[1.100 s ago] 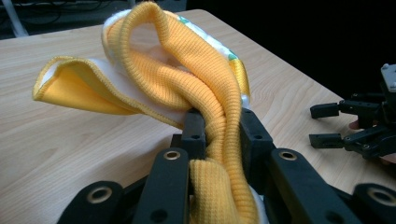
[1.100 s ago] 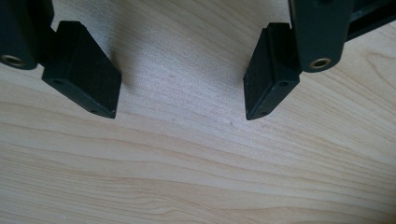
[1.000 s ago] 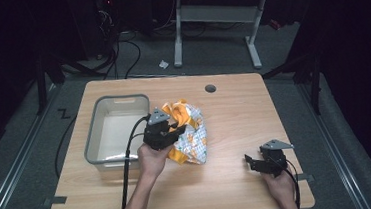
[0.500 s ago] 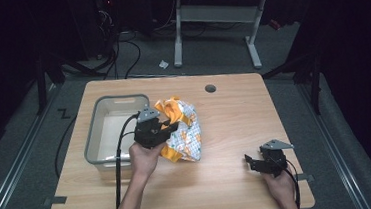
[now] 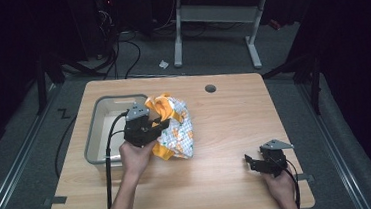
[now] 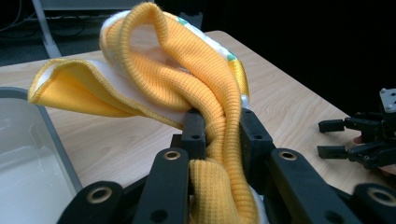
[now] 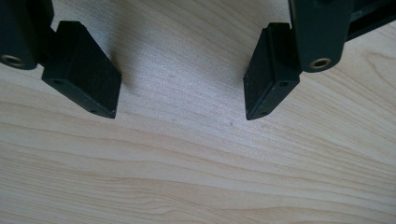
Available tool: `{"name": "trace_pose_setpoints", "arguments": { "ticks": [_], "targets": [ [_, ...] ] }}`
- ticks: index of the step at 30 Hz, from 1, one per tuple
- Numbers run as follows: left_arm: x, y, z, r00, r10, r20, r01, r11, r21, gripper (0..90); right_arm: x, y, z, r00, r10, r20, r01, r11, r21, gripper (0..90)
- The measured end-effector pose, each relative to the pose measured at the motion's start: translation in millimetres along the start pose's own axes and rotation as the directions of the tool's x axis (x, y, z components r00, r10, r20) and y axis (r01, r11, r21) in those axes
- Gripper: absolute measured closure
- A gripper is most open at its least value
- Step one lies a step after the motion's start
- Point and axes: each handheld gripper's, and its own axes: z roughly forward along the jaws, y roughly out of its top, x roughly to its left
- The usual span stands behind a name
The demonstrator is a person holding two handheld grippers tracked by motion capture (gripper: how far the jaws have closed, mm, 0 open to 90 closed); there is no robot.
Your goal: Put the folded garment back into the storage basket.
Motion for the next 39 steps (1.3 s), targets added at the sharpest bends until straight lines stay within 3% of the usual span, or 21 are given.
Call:
{"name": "trace_pose_setpoints", "arguments": {
  "ticks": [22,39],
  "targets": [
    [16.6,2.8,-22.1,0.9993,-0.033,-0.016,0.032,0.999,-0.029,75.7,-0.1,0.0,0.0,1.0,0.0,0.0,0.0,1.0,0.0,27.9],
    [32.9,6.7,-45.2,0.9977,-0.04,-0.055,0.037,0.9985,-0.04,75.6,-0.1,0.0,0.0,1.0,-0.001,0.0,0.001,1.0,0.0,27.9]
  ]
}}
